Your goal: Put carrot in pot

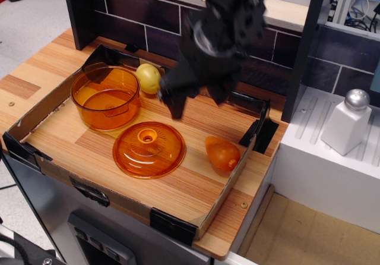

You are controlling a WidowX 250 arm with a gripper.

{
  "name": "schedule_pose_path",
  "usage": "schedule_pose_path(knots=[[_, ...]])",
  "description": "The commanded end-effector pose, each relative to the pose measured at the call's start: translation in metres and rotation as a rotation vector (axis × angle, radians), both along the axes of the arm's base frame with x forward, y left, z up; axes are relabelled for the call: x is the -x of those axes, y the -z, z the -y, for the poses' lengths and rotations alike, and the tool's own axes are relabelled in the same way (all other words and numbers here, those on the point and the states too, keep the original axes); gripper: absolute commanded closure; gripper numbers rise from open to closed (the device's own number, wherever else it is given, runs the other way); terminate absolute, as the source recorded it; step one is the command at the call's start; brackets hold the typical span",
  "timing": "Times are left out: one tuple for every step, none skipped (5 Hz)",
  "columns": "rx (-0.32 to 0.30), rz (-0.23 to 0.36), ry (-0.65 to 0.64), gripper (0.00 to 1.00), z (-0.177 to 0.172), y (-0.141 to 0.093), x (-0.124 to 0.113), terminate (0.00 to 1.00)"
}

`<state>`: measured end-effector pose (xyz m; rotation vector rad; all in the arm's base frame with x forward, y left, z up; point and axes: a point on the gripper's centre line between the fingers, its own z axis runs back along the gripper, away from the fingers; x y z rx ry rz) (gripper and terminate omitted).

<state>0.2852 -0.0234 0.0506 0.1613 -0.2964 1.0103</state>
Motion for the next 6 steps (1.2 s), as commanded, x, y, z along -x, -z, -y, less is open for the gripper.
schedule_pose_path(knots=[[0.060, 0.028, -0.083, 0.00, 0.027, 0.019, 0.014, 0.00], [0.072, 0.057, -0.152, 0.00, 0.032, 0.032, 0.016, 0.00], [0.090, 0.058, -0.185, 0.00, 0.033, 0.044, 0.018, 0.00], [0.083, 0.049, -0.164, 0.00, 0.036, 0.050, 0.021, 0.00], [0.080, 0.041, -0.140, 1.00, 0.038, 0.051, 0.023, 0.00], [0.077, 0.042, -0.142, 1.00, 0.036, 0.049, 0.022, 0.00]])
